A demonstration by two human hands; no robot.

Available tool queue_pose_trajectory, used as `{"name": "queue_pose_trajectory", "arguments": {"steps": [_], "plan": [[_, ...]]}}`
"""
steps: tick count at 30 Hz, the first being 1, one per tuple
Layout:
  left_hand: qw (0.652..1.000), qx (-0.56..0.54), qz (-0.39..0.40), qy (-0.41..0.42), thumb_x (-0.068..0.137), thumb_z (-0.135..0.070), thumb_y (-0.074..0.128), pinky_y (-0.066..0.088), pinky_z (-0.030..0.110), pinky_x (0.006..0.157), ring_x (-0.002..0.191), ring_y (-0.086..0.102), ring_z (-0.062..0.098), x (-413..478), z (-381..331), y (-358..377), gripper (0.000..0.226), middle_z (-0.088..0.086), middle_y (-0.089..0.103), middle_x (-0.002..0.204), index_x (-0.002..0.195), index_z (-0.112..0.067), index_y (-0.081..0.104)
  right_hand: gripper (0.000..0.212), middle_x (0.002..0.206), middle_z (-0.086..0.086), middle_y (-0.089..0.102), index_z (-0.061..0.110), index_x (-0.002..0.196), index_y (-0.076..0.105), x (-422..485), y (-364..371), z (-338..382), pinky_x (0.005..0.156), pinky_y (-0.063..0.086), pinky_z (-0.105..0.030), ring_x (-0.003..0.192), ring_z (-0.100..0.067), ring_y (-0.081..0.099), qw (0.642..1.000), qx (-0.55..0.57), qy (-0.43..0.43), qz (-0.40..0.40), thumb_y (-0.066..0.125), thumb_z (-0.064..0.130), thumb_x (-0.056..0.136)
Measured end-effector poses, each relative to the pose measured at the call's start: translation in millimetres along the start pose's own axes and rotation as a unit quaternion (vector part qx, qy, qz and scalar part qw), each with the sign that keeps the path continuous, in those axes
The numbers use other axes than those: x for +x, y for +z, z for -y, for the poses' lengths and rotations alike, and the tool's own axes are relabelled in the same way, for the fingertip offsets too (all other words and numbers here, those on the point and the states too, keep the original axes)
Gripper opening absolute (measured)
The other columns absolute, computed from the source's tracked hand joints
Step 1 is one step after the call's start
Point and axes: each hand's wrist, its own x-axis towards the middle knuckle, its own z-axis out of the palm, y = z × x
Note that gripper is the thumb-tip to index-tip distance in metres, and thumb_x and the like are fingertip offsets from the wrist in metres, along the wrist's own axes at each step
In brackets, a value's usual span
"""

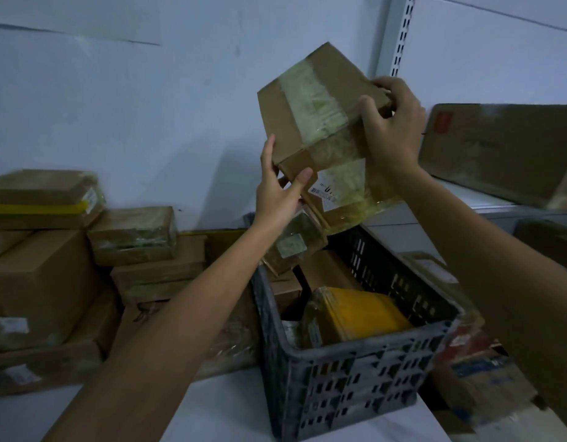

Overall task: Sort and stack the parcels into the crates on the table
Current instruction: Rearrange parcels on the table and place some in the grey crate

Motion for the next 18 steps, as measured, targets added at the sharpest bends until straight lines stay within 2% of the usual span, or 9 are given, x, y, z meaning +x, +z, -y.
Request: {"name": "queue_pose_trajectory", "arguments": {"steps": [3,7,11,13,15,16,18], "plan": [[1.000,-0.009,0.007,0.009,0.088,-0.019,0.063,0.054,0.043,0.088,0.114,0.045,0.006,0,-3,6,0.079,-0.001,0.035,0.147,0.147,-0.031,0.012,0.029,0.080,0.026,0.052,0.011,0.109,0.064,0,-11,5,0.062,0.038,-0.005,0.068,0.019,0.051,1.000,-0.021,-0.003,-0.012,0.055,0.020,0.083],[0.999,-0.010,0.030,0.016,0.088,-0.020,0.063,0.054,0.046,0.089,0.125,0.045,0.017,-1,-6,9,0.080,0.003,0.034,0.148,0.147,-0.031,0.011,0.029,0.082,0.022,0.054,0.012,0.108,0.064,-2,-19,13,0.068,0.045,-0.013,0.071,0.012,0.053,0.999,-0.033,-0.001,-0.028,0.055,0.021,0.083],[0.999,0.015,0.017,0.026,0.087,-0.025,0.064,0.049,0.048,0.095,0.126,0.047,0.020,-7,-7,-7,0.078,0.003,0.038,0.146,0.146,-0.034,0.014,0.028,0.083,0.021,0.055,0.011,0.111,0.063,-12,-10,21,0.065,0.042,-0.007,0.072,0.013,0.052,1.000,-0.016,0.021,-0.017,0.055,0.021,0.085],[0.999,0.033,-0.003,0.033,0.086,-0.027,0.065,0.046,0.041,0.101,0.127,0.047,0.018,-11,-10,-24,0.078,0.002,0.041,0.145,0.145,-0.034,0.015,0.028,0.084,0.016,0.056,0.009,0.111,0.063,-19,2,27,0.061,0.038,-0.004,0.069,0.013,0.050,0.999,0.001,0.032,-0.013,0.055,0.019,0.087],[0.997,0.057,-0.026,0.043,0.087,-0.027,0.063,0.043,0.027,0.100,0.127,0.046,0.016,-15,-15,-48,0.077,0.001,0.041,0.146,0.146,-0.033,0.015,0.028,0.091,0.010,0.057,0.009,0.113,0.062,-29,20,34,0.060,0.036,-0.002,0.069,0.013,0.048,0.999,0.014,0.049,0.002,0.055,0.020,0.088],[0.995,0.074,-0.038,0.050,0.088,-0.028,0.063,0.042,0.024,0.099,0.128,0.046,0.015,-18,-18,-61,0.076,0.002,0.040,0.146,0.146,-0.033,0.014,0.029,0.092,0.009,0.056,0.010,0.114,0.061,-34,31,37,0.059,0.036,-0.003,0.069,0.012,0.047,0.998,0.027,0.061,0.012,0.054,0.021,0.089],[0.991,0.102,-0.061,0.067,0.089,-0.030,0.061,0.041,0.026,0.103,0.129,0.046,0.016,-23,-25,-90,0.075,0.002,0.038,0.148,0.147,-0.031,0.014,0.030,0.088,0.014,0.056,0.011,0.114,0.060,-45,53,45,0.060,0.036,-0.005,0.073,0.008,0.049,0.993,0.077,0.085,0.031,0.054,0.024,0.088]]}}
